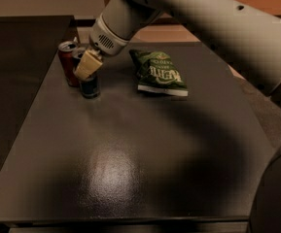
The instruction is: Move redbull can near coke can
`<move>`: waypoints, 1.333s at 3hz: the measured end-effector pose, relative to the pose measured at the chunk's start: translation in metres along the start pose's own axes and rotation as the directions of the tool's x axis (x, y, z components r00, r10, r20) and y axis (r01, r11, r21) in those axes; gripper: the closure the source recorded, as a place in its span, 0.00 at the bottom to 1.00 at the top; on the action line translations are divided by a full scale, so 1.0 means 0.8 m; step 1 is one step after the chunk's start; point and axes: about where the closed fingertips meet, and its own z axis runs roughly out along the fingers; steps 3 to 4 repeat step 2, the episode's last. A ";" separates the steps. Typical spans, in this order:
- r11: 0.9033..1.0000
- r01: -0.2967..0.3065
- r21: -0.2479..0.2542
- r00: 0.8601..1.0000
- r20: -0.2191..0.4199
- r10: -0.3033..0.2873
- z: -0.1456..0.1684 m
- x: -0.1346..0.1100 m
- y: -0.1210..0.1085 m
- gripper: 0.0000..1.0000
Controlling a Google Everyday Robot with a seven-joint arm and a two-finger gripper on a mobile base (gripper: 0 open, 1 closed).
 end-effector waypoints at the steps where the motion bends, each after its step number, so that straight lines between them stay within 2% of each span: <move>1: 1.000 0.001 -0.003 1.000 -0.001 -0.001 0.002 -0.001 0.001 0.00; 4: 1.000 0.002 -0.003 1.000 -0.001 -0.002 0.002 -0.001 0.001 0.00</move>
Offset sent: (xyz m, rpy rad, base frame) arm -0.0007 0.0014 -0.0008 -0.0008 0.0013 0.0028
